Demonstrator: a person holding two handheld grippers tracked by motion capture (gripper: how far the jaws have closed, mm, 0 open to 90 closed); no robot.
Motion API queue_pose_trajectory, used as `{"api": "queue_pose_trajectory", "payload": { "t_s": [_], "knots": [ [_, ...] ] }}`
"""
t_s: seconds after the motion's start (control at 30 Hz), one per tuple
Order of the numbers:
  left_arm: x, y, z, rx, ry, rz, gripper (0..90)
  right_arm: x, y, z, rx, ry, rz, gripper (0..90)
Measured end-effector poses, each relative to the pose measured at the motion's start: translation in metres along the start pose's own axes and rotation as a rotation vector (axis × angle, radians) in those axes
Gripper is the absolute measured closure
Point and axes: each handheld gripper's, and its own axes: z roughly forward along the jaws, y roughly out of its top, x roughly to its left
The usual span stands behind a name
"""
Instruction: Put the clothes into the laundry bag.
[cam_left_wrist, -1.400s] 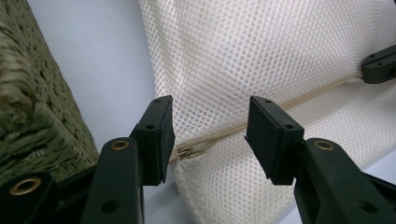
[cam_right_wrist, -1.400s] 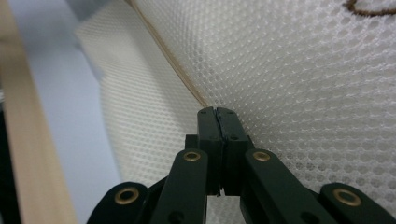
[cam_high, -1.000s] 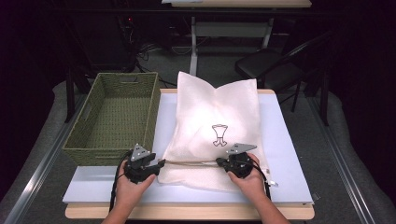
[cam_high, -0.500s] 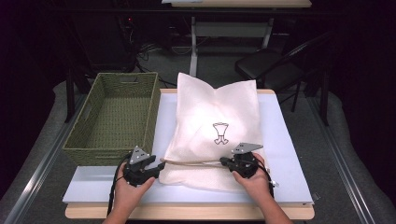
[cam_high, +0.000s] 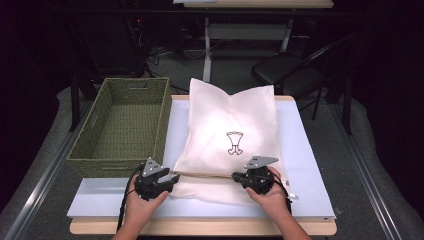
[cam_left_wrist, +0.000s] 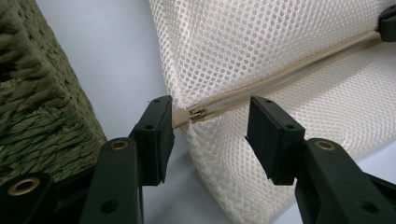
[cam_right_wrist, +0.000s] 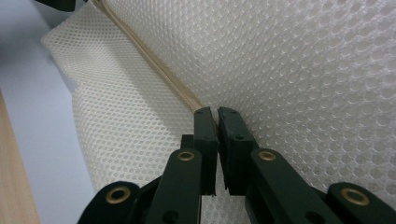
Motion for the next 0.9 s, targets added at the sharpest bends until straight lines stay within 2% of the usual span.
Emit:
{"api": "queue_pose_trajectory", "payload": {
  "t_s": [0.2,0.3,0.4,0.57,0.9],
  "knots": [
    [0.0,0.0,0.0,-0.005,-0.002,0.0,50.3,0.001,0.0,-0.003,-0.003,0.008,-0.003,88.5],
    [0.001,0.0,-0.001,-0.007,-0.002,-0.001,50.3,0.004,0.0,-0.004,0.02,0.068,0.006,90.0],
    [0.001,0.0,-0.001,-0.008,0.0,0.0,50.3,0.012,0.0,-0.002,0.038,0.043,-0.042,90.0],
    [0.0,0.001,-0.003,-0.012,0.0,-0.001,50.3,0.015,0.005,-0.011,-0.015,0.026,-0.055,89.8],
    [-0.003,0.001,-0.003,-0.021,-0.007,0.0,50.1,0.013,0.006,-0.033,-0.097,0.02,-0.048,81.3]
  ]
}}
